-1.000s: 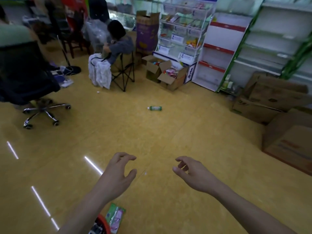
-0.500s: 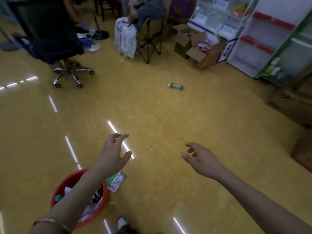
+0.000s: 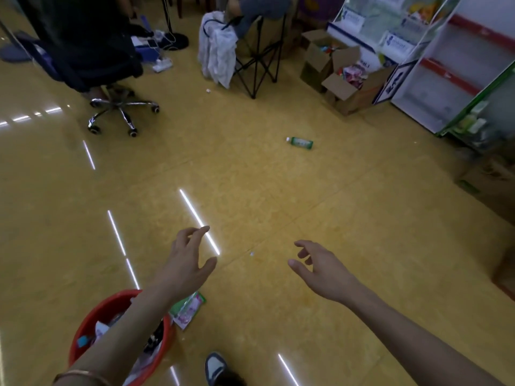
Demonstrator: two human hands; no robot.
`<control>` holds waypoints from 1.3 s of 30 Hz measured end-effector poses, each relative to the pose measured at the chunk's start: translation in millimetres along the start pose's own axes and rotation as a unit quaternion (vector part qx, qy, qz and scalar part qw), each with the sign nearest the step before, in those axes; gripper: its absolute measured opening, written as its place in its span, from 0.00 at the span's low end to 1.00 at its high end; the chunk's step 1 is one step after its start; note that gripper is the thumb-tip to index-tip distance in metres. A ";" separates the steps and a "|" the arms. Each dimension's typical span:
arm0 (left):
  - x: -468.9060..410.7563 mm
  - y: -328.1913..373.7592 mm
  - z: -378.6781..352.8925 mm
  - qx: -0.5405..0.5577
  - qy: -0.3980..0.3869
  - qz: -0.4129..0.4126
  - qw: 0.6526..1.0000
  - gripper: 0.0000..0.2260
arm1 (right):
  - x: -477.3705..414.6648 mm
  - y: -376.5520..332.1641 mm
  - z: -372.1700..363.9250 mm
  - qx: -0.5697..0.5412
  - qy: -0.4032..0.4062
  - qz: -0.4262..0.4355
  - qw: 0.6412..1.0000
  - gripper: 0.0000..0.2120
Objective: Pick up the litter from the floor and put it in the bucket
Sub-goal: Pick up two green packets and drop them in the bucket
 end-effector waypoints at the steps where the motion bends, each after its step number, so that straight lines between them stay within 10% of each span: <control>1: -6.9 0.9 2.8 -0.001 0.005 -0.005 1.000 0.29 | -6.6 -1.1 3.5 -0.003 0.004 0.000 1.000 0.26; 18: -92.4 -31.3 -38.7 -0.003 0.028 0.090 0.996 0.28 | -163.5 13.4 -20.7 0.024 -0.071 0.100 0.992 0.27; 39: -221.3 -412.0 -396.1 -0.097 -0.072 0.187 0.975 0.40 | -373.9 191.2 -452.9 0.027 -0.137 0.157 0.978 0.26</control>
Point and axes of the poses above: each hand's wrist, its own x-axis away from the middle knuckle, its own z-axis out of the back of the hand, y = z × x, the point moved 6 cm from there along -x, towards the middle knuckle, and after that the axes turned 1 degree about -z, right-handed, at the moved point
